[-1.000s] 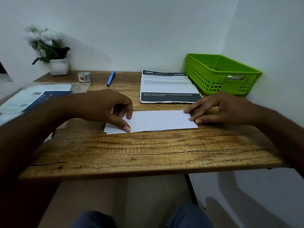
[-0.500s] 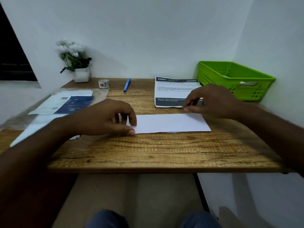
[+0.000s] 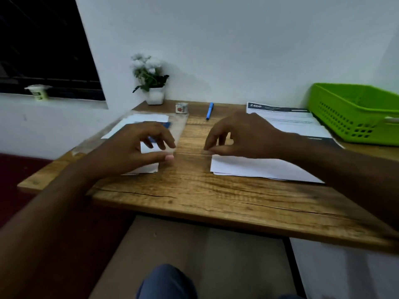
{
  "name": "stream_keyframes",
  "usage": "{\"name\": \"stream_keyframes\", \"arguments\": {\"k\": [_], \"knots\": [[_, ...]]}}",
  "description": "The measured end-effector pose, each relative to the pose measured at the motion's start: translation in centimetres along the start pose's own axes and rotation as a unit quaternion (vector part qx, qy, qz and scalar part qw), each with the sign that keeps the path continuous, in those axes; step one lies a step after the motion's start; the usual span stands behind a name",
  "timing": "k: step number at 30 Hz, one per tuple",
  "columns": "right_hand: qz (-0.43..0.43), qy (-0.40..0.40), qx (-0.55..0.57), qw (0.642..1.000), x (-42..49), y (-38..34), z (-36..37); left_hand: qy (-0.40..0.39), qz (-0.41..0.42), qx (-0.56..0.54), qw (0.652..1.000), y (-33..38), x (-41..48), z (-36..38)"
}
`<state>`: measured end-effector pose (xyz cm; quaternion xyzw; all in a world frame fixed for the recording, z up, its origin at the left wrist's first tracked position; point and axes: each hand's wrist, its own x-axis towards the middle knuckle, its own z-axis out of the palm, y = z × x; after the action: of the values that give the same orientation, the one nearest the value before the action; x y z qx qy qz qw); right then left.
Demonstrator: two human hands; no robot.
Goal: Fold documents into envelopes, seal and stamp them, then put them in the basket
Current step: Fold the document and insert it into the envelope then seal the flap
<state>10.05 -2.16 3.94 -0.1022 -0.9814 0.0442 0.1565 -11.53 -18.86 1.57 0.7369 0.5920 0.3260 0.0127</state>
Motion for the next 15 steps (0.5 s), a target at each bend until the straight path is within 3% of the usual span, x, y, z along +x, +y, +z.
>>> {"name": "stream_keyframes", "arguments": {"k": [5,9,15], "knots": [[-0.068,-0.019,0.046,0.996,4.3,-4.2,1.3,0.085,-0.097,0.016,0.991,-3.3,-2.4,-2.6],[-0.096,-0.049,0.013,0.994,6.8,-7.0,3.7,0.167,-0.182,-0.001,0.969,-5.4,-3.5,-3.1],[-0.123,-0.044,-0.073,0.989,8.0,-9.2,5.0,0.186,-0.217,-0.038,0.958,-5.6,-4.0,-3.2]]}}
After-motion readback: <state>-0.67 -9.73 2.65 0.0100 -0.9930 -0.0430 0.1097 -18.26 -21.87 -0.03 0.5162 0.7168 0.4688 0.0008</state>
